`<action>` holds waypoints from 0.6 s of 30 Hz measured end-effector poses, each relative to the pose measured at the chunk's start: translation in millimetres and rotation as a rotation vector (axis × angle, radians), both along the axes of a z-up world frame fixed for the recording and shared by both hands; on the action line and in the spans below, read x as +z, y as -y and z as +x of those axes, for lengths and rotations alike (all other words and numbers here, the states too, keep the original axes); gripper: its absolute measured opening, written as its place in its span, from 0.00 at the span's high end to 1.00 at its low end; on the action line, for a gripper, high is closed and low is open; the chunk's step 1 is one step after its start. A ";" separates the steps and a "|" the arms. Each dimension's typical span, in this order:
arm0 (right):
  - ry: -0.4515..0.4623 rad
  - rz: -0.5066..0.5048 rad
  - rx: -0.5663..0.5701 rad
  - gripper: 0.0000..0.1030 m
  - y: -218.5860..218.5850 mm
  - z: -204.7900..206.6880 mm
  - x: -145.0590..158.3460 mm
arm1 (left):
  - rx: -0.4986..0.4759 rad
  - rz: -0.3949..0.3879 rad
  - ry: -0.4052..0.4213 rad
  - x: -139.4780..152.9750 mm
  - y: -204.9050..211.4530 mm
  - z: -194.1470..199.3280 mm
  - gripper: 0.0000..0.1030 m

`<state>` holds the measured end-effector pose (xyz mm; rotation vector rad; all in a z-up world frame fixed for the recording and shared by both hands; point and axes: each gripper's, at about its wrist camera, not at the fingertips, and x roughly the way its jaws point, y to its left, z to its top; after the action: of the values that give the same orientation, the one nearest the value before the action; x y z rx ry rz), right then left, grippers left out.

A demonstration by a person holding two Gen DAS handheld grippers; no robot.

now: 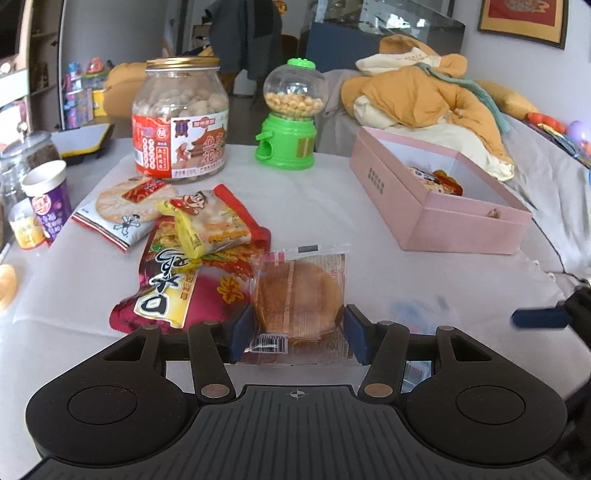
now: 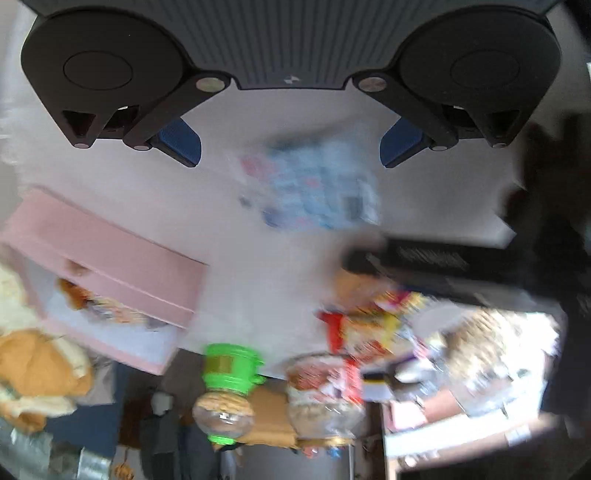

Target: Organize snacks

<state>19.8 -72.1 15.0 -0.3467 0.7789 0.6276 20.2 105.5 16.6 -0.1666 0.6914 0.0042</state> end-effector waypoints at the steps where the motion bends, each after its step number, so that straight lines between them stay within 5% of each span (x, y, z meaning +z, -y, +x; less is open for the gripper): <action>1: 0.038 -0.040 -0.033 0.00 2.5 0.6 -2.9 | -0.002 -0.003 0.002 -0.7 -0.3 -0.8 0.42; 5: 0.128 -0.117 -0.203 0.00 18.6 14.6 -2.4 | -0.005 0.010 0.010 -3.9 3.7 -2.6 0.42; 7: 0.099 -0.114 -0.243 0.00 24.8 23.7 -1.3 | -0.007 0.013 0.013 -4.1 4.2 -3.4 0.42; 10: 0.004 -0.087 -0.226 0.00 25.1 30.7 -4.3 | -0.002 -0.005 0.017 -3.8 1.0 -6.5 0.42; 18: -0.039 0.060 -0.206 0.00 26.0 29.8 -14.7 | 0.046 0.000 0.022 0.6 -15.3 -24.4 0.42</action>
<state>49.6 -98.0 0.3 -0.1963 0.8199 0.4640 -4.2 120.7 17.2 -0.1823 0.6652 0.0463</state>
